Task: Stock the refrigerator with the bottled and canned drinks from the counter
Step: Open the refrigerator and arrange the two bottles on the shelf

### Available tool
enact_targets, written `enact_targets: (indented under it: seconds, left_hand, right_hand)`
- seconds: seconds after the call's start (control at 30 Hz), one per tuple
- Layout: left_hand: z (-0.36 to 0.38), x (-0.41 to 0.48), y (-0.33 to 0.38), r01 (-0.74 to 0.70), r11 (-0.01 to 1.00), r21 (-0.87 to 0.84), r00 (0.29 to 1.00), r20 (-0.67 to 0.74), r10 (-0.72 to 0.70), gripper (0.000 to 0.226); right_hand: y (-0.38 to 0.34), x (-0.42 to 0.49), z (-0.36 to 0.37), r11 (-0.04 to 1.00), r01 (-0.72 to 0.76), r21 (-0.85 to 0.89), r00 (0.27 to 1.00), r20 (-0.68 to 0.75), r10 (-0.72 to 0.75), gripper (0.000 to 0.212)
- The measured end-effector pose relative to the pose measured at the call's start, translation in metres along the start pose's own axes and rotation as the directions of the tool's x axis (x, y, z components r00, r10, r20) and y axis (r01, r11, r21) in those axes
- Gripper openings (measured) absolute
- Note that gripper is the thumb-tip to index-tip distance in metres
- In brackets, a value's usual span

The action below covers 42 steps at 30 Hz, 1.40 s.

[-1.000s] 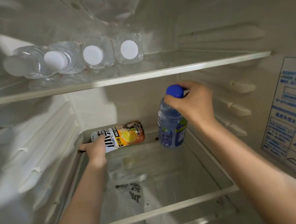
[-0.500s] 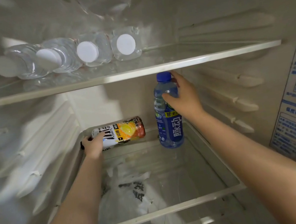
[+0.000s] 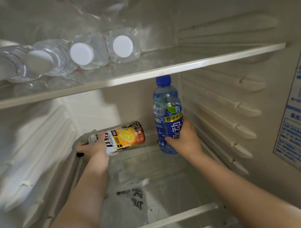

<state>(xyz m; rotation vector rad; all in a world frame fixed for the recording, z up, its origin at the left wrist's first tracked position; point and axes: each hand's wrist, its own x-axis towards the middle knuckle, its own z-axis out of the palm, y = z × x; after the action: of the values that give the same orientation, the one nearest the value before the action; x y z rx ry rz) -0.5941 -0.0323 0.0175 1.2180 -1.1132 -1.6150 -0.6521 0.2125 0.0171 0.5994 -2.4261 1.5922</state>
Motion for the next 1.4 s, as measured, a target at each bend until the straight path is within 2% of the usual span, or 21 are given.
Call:
enact_targets:
  seconds: [0.1, 0.17, 0.23, 0.3, 0.37, 0.43, 0.6, 0.7, 0.83, 1.07, 1.17, 1.3, 1.4]
  left_hand:
    - [-0.004, 0.001, -0.009, -0.179, 0.982, 0.064, 0.984, 0.035, 0.177, 0.069]
    - [-0.008, -0.001, -0.009, -0.391, 0.919, 0.043, 0.918, 0.089, 0.387, 0.067]
    - [-0.011, -0.006, -0.002, -0.619, 0.785, -0.004, 0.774, 0.163, 0.612, 0.064]
    - [-0.015, -0.017, 0.010, -0.751, 0.655, -0.091, 0.600, 0.322, 0.732, 0.061]
    - [-0.017, -0.031, 0.023, -0.793, 0.588, -0.162, 0.460, 0.474, 0.751, 0.066]
    - [-0.017, -0.044, 0.031, -0.826, 0.543, -0.150, 0.369, 0.584, 0.723, 0.075]
    - [-0.005, -0.073, 0.033, -0.862, 0.497, -0.100, 0.242, 0.781, 0.576, 0.087]
    - [0.003, -0.088, 0.034, -0.883, 0.456, -0.113, 0.188, 0.803, 0.565, 0.090]
    - [0.007, -0.091, 0.038, -0.871, 0.477, -0.115, 0.198, 0.808, 0.555, 0.085]
    - [0.008, -0.088, 0.036, -0.834, 0.541, -0.106, 0.246, 0.807, 0.537, 0.079]
    - [0.004, -0.088, 0.025, -0.800, 0.596, -0.067, 0.321, 0.792, 0.519, 0.076]
    - [-0.001, -0.082, 0.008, -0.726, 0.682, 0.092, 0.452, 0.810, 0.373, 0.095]
    - [0.000, -0.080, -0.003, -0.671, 0.725, 0.155, 0.505, 0.812, 0.293, 0.084]
  right_hand:
    - [0.003, 0.003, 0.001, 0.999, 0.030, -0.027, 0.999, -0.020, -0.031, 0.067]
    - [0.006, 0.005, 0.003, 0.997, 0.043, -0.068, 0.998, -0.034, -0.045, 0.066]
    - [0.008, 0.006, 0.004, 0.994, 0.032, -0.108, 0.998, -0.054, -0.038, 0.066]
    - [0.009, 0.007, 0.006, 0.991, 0.014, -0.135, 0.997, -0.079, -0.025, 0.066]
    - [0.009, 0.008, 0.007, 0.989, 0.002, -0.145, 0.995, -0.102, -0.017, 0.066]
    - [0.008, 0.011, 0.008, 0.987, -0.014, -0.159, 0.993, -0.114, -0.004, 0.066]
    - [0.002, 0.028, 0.003, 0.989, -0.091, -0.118, 0.990, -0.121, 0.077, 0.067]
    - [0.002, 0.033, 0.002, 0.963, -0.138, -0.232, 0.987, -0.109, 0.116, 0.061]
    - [-0.001, 0.036, 0.005, 0.937, -0.195, -0.289, 0.977, -0.141, 0.160, 0.058]
    - [0.002, 0.039, 0.003, 0.925, -0.170, -0.340, 0.982, -0.134, 0.132, 0.058]
    - [0.004, 0.039, 0.003, 0.927, -0.158, -0.339, 0.983, -0.140, 0.116, 0.057]
    - [0.008, 0.036, 0.005, 0.916, -0.154, -0.371, 0.981, -0.165, 0.098, 0.058]
    - [0.011, 0.036, 0.002, 0.927, -0.131, -0.351, 0.984, -0.158, 0.079, 0.061]
